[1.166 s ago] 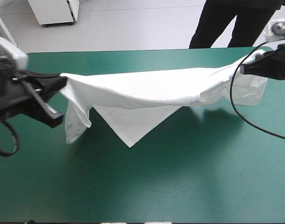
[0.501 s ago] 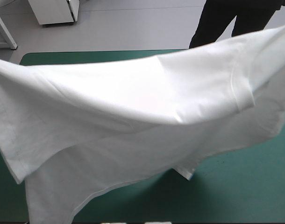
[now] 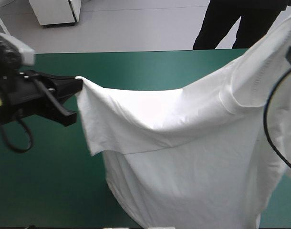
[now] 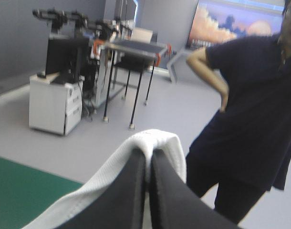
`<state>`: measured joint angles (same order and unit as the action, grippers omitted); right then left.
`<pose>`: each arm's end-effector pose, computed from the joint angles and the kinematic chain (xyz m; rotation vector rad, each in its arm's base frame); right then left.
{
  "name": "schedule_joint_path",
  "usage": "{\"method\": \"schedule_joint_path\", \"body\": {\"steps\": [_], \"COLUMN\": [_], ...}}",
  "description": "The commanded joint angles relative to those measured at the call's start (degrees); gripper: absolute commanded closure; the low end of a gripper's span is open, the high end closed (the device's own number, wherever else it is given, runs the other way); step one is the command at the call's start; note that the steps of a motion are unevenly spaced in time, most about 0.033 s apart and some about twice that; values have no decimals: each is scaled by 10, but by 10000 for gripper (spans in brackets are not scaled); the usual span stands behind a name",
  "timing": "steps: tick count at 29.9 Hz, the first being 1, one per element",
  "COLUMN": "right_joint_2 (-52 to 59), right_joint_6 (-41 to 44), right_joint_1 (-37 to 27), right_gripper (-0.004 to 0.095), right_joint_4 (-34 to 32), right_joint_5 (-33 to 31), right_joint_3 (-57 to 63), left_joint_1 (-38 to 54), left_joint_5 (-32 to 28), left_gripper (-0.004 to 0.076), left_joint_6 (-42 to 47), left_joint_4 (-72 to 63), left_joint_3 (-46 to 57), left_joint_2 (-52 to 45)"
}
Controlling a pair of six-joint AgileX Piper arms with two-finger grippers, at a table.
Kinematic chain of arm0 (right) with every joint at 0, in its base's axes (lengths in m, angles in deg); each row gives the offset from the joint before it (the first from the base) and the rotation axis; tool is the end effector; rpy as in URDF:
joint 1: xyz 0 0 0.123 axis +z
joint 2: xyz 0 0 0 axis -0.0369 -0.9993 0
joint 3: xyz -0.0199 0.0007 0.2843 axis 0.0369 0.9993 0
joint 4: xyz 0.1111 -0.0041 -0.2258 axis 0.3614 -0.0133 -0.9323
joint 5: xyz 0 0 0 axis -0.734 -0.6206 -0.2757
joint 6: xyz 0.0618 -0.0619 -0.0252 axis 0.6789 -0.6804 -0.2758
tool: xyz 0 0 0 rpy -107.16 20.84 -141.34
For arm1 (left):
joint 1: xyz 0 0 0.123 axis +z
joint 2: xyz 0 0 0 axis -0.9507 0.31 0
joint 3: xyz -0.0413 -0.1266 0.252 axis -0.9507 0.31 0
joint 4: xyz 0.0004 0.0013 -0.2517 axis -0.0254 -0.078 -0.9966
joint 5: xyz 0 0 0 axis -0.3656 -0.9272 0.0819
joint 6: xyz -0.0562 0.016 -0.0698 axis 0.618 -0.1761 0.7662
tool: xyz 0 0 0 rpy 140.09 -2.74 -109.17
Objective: Fold the cloth
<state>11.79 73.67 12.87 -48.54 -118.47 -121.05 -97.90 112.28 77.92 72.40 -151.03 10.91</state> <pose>0.1010 0.0207 0.6398 -0.2901 1.4584 0.0132 0.1315 -0.0876 0.5504 0.6835 1.9314 -0.4720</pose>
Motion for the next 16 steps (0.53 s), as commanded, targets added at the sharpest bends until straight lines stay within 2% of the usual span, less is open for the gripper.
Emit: {"method": "schedule_joint_path", "body": {"steps": [1, 8, 12, 16], "right_joint_2": [-29, -131, -201, -266], "right_joint_6": [2, 7, 8, 8], "right_joint_1": [1, 0, -1, -22], "right_gripper": [921, 921, 921, 921], "right_joint_4": [-29, -70, -72, -54], "right_joint_5": [50, 87, 110, 122], "right_joint_3": [45, 64, 64, 58], "left_joint_1": [-1, -1, -1, 17], "left_joint_5": [3, -57, -78, -131], "left_gripper": [746, 746, 746, 746], "left_joint_6": [9, 23, 25, 26], "left_joint_4": [27, 125, 181, 196], "left_joint_3": [27, 28, 28, 28], "left_joint_2": [15, 88, 146, 201]}}
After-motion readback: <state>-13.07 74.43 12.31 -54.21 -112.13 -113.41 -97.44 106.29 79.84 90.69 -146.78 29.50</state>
